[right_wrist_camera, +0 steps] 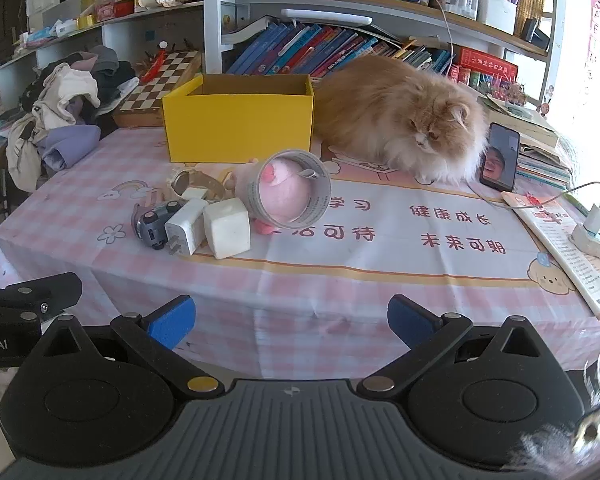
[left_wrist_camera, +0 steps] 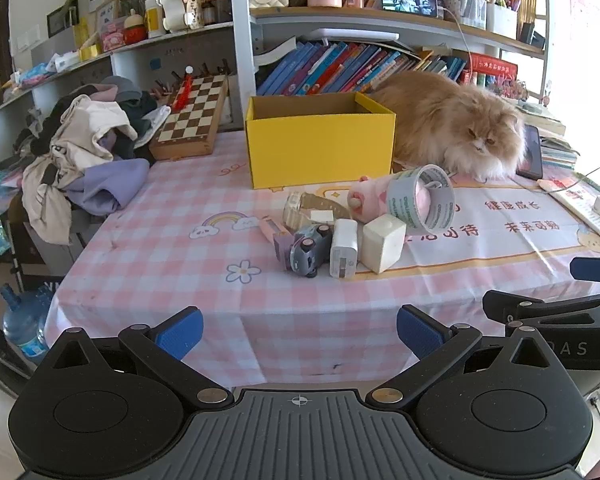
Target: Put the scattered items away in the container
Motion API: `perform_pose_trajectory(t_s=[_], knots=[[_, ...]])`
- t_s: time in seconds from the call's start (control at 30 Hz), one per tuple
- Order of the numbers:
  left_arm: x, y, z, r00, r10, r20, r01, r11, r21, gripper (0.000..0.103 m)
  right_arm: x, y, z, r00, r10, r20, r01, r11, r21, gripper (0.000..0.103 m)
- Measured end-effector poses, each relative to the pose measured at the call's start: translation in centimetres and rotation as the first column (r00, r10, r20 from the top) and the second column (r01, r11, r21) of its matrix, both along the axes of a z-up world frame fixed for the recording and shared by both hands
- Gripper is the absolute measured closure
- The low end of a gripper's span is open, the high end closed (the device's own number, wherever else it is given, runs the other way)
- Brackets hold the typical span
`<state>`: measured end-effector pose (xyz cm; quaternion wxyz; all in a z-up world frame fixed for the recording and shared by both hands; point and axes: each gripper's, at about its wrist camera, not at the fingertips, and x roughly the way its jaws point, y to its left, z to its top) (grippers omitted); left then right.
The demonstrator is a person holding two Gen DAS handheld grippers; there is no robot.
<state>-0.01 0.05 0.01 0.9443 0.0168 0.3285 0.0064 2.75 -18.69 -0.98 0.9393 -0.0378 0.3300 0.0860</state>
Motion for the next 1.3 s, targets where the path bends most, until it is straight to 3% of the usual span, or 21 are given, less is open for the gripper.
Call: perform_pose_trajectory(t_s=[1.3], knots=[[0.73, 0.29, -0.17, 1.000, -0.014, -0.024, 0.014, 1.000, 0.015, 0.000, 0.99, 0.26, -0.29, 1.000, -0.008, -0.011, 0.008, 1.000, -0.020, 0.000]])
